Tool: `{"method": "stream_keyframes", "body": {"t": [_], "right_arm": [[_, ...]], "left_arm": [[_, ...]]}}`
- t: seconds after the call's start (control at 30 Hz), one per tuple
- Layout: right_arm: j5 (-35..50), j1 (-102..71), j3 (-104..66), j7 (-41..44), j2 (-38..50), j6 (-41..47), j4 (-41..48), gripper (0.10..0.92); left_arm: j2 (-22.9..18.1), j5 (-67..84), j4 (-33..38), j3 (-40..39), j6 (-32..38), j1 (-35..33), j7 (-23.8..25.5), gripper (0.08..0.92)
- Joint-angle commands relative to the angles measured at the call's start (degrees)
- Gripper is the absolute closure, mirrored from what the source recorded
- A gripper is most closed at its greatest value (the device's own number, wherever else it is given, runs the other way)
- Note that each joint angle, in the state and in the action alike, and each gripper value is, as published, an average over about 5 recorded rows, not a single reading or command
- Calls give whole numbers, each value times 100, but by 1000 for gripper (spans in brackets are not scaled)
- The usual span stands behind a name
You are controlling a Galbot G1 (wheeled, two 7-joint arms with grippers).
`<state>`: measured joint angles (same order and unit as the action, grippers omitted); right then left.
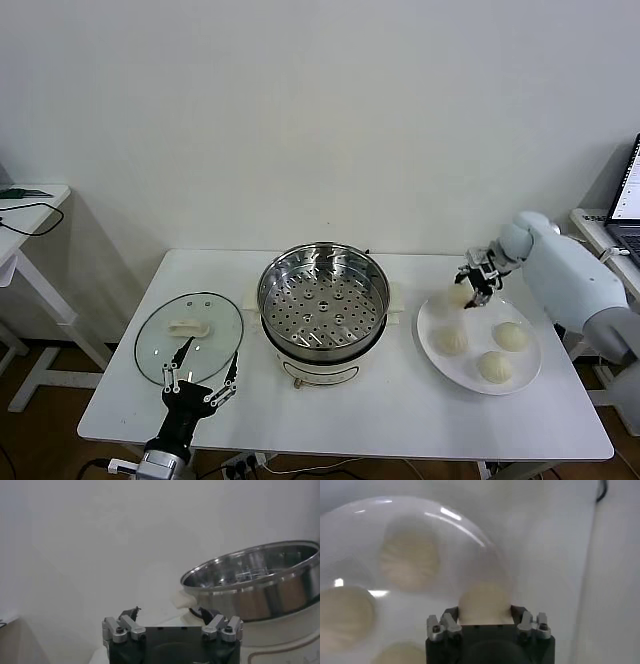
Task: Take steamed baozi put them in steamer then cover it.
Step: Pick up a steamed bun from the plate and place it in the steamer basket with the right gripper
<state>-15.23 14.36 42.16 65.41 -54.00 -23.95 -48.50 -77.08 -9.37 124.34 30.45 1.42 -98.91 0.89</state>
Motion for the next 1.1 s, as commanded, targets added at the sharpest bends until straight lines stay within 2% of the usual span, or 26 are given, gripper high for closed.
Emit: {"method": "stream_keyframes", "body": {"t": [0.03, 0.2, 0.43, 0.67, 1.1], "right_arm": [[588, 1257, 1089, 71, 12, -1064, -1353, 338], [408, 1698, 1308, 41, -659, -1761, -1656, 338], [230, 1573, 1530, 36, -1503, -1932, -1706, 334], [-252, 1092, 1607, 36, -2062, -1908, -1369, 336], [-851, 644, 1540, 8, -2565, -1894, -312, 338]], "left_arm": [[1, 4, -10, -18, 7, -1, -5, 177], [-8, -1, 1, -52, 20, -19, -18, 177], [-12, -6, 55, -10, 33, -61, -30, 177], [-3, 1, 129, 85, 62, -128, -49, 177], [1, 6, 91, 151, 130, -141, -88, 177]]}}
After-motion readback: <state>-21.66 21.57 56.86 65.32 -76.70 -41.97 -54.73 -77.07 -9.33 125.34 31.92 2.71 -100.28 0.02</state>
